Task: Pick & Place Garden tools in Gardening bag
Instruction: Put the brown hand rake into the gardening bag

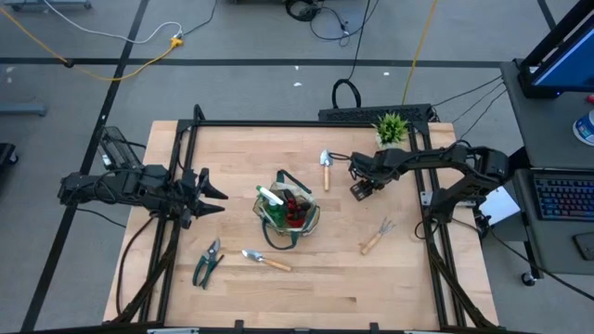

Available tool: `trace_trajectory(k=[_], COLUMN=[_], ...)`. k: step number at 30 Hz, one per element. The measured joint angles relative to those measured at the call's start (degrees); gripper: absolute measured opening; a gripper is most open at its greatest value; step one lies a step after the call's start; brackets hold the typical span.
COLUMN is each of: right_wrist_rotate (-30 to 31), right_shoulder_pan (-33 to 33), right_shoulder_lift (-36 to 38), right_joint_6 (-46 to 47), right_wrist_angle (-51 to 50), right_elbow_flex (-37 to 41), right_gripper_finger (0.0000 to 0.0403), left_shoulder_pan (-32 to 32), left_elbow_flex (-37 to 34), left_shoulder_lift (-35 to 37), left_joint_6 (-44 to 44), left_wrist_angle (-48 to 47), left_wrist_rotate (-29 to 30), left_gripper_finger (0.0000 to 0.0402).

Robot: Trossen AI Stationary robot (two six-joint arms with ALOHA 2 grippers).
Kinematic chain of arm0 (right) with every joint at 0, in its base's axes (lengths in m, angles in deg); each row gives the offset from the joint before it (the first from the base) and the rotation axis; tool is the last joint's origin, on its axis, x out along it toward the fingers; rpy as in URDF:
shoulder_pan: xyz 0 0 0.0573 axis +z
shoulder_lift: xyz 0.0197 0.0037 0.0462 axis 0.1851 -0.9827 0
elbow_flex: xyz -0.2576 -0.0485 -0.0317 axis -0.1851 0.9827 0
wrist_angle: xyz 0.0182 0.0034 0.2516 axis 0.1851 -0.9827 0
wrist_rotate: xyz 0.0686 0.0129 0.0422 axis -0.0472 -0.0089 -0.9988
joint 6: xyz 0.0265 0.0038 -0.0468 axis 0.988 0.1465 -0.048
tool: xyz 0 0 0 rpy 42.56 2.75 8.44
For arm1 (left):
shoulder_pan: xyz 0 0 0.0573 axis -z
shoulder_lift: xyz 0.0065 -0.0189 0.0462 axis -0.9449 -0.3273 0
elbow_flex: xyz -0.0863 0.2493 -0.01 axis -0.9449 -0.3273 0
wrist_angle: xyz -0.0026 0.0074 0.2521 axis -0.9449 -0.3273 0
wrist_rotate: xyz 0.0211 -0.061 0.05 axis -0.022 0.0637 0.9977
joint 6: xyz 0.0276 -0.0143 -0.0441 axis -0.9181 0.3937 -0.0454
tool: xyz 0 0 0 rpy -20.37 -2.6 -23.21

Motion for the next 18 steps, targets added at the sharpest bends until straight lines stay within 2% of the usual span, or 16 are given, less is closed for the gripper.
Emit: trace_trajectory(k=[8, 14, 18], right_wrist_rotate=[-0.07, -0.33, -2.76], right_shoulder_pan=[0.02, 0.04, 0.04], right_shoulder_lift=[-0.08, 0.01, 1.16], right_joint_6=[0.45, 0.5, 0.45], right_wrist_angle=[0.76, 1.76, 2.57], right_elbow_flex=[0.24, 0.28, 0.28], right_gripper_finger=[0.015, 0.0092, 0.0061], left_shoulder_pan=[0.0, 0.0, 0.0], left_elbow_flex=[0.0, 0.0, 0.0], left_shoulder_lift=[0.02, 0.0, 0.0], left_joint_6=[0.96, 1.51, 2.71], left_wrist_angle=[0.17, 0.19, 0.84], left_wrist_rotate=[0.0, 0.0, 0.02], left_gripper_finger=[0.0186, 0.0186, 0.0186])
